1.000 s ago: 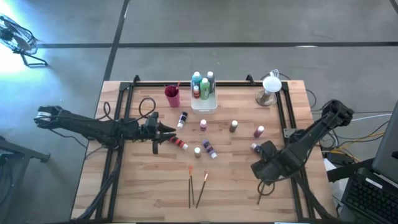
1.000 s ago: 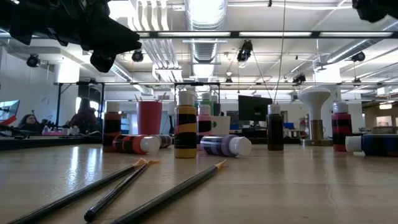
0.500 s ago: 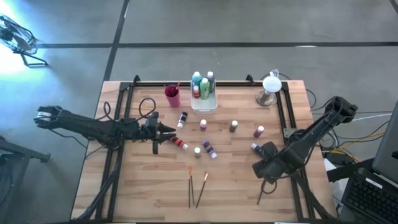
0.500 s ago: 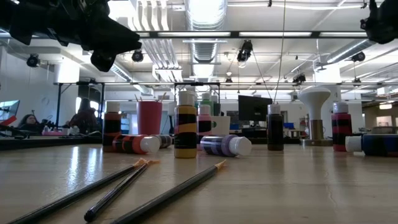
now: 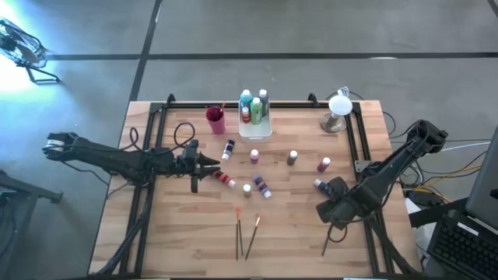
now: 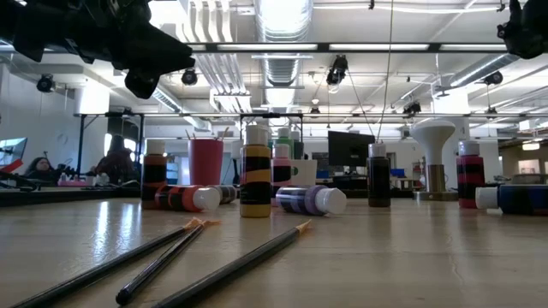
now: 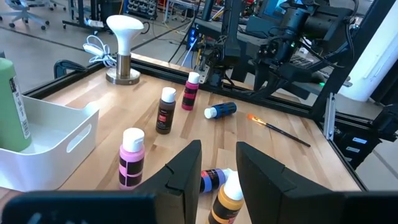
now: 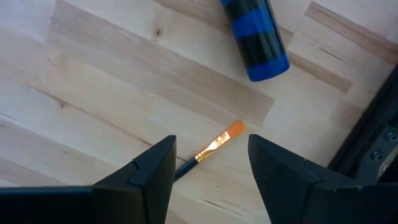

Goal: Pick & Place Paint Supplies
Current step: Put the gold paint brush into the pink cup

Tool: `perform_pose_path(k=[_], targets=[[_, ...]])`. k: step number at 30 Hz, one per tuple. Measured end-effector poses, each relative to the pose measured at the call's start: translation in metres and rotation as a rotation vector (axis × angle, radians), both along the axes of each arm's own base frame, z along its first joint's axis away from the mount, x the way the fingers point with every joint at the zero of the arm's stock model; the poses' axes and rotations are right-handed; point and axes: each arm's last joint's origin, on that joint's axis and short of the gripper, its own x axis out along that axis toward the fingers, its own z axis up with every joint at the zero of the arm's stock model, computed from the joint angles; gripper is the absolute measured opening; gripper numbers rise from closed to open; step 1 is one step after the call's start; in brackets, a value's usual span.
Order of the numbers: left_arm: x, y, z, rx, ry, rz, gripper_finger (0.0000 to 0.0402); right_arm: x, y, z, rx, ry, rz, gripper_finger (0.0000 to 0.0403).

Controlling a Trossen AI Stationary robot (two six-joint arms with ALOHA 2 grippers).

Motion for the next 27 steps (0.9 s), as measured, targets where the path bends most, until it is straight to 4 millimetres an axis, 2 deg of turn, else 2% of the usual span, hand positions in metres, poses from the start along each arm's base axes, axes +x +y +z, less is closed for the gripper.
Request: perform_pose_path(k=[7, 13, 21, 27], targets=[[0.0, 0.0, -0.001, -0.016, 0.006, 0.002, 0.0106, -0.001, 0.001, -0.001, 0.003, 0.001, -0.06, 0.021], [0.0, 0.0, -0.001, -0.016, 0.009, 0.002, 0.0106, -0.001, 0.003, -0.011, -0.02, 0.036, -0.092, 0.0204], [0.0, 0.0, -0.002, -0.017, 0.015, 0.002, 0.0106, -0.004, 0.005, -0.03, -0.001, 0.141, -0.124, 0.0195], [0.0, 0.0, -0.002, -0.018, 0.015, 0.002, 0.0106, -0.007, 0.003, -0.053, 0.039, 0.111, -0.129, 0.0207]])
